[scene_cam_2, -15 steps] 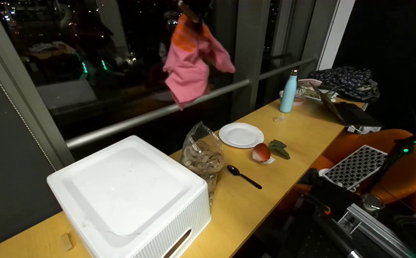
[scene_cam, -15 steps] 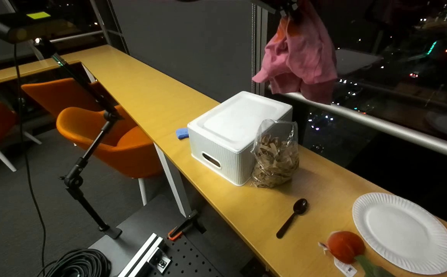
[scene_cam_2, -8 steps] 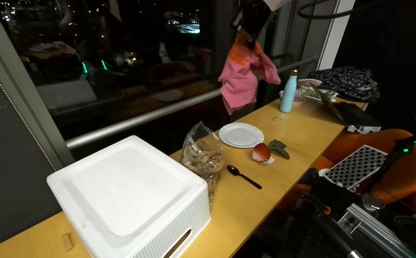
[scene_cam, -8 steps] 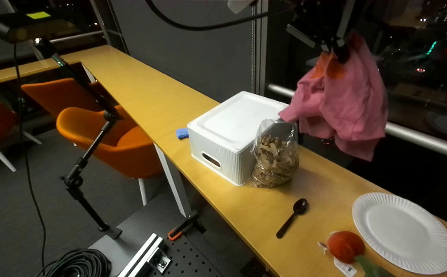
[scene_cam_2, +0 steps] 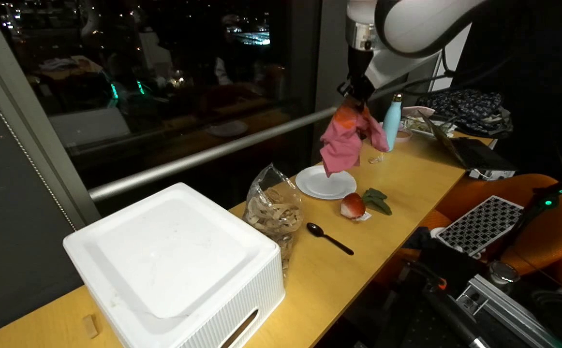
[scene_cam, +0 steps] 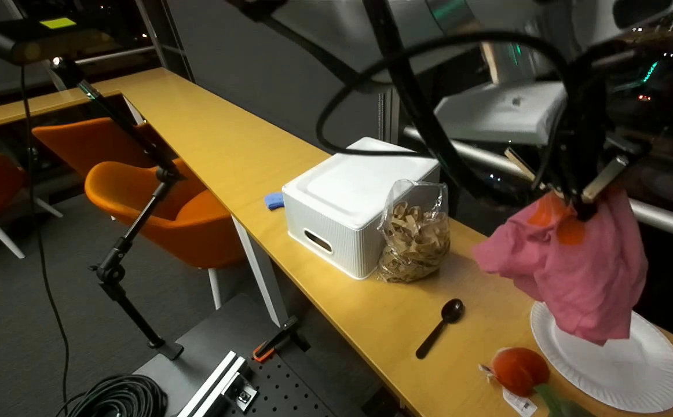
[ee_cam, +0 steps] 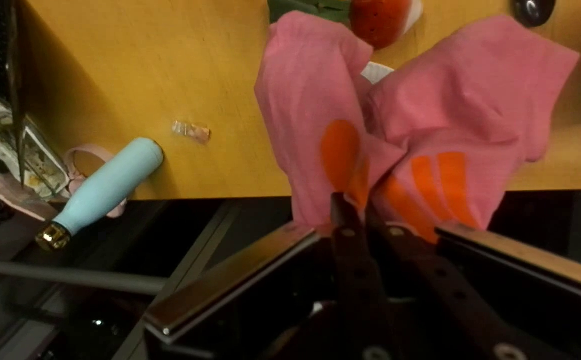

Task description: Remove the turnip plushie and pink shirt from the top of the basket, then put the bag of rubber bands on the white basket

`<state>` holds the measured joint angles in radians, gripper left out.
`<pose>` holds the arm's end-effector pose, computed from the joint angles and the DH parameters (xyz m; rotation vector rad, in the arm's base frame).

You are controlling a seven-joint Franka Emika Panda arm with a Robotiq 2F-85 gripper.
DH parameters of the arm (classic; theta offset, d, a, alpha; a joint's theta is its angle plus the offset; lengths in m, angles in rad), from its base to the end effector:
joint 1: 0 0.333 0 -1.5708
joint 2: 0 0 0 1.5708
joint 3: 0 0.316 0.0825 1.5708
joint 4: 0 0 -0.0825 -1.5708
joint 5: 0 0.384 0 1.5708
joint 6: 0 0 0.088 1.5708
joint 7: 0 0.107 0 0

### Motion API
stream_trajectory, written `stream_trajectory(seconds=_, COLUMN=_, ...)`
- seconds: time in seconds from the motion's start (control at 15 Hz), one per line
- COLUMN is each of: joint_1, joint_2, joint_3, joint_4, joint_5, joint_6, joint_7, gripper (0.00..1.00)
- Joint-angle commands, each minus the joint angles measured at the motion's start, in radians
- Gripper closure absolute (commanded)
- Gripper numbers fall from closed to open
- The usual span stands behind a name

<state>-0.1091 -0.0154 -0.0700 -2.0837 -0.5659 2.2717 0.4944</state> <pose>0.5527 -0.1138 0.4558 2.6492 -0.4642 0.3679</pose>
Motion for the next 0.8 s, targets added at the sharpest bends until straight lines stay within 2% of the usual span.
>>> stream_trajectory(seconds=0.0, joint_1=-0.023, joint_2=0.082, joint_3=-0.041, joint_4=-0.023, joint_5=-0.024, joint_6=0.110, joint_7=0.044, gripper=0.99)
stream_trajectory(seconds=0.2, joint_1=-0.024, joint_2=0.146, joint_3=-0.076, joint_4=-0.031, joint_5=-0.019, joint_6=0.184, joint_7=0.056, gripper=0.99)
stream_trajectory(seconds=0.27, joint_1=-0.019, joint_2=0.161, joint_3=-0.085, joint_4=-0.037, joint_5=-0.015, joint_6=0.211, joint_7=0.061, gripper=0.81)
stream_trajectory(seconds=0.33, joint_1=-0.014, joint_2=0.175, joint_3=-0.096, joint_4=-0.040, joint_5=-0.015, joint_6=0.237, joint_7=0.071, gripper=0.70)
stream_trajectory(seconds=0.6, joint_1=0.000, joint_2=0.204, joint_3=-0.120, joint_4=-0.046, joint_5=-0.005, joint_6=0.292, joint_7=0.080, gripper=0.42)
stream_trajectory(seconds=0.73, joint_1=0.011, joint_2=0.189, joint_3=-0.123, joint_4=-0.045, joint_5=0.007, joint_6=0.279, joint_7=0.081, gripper=0.27)
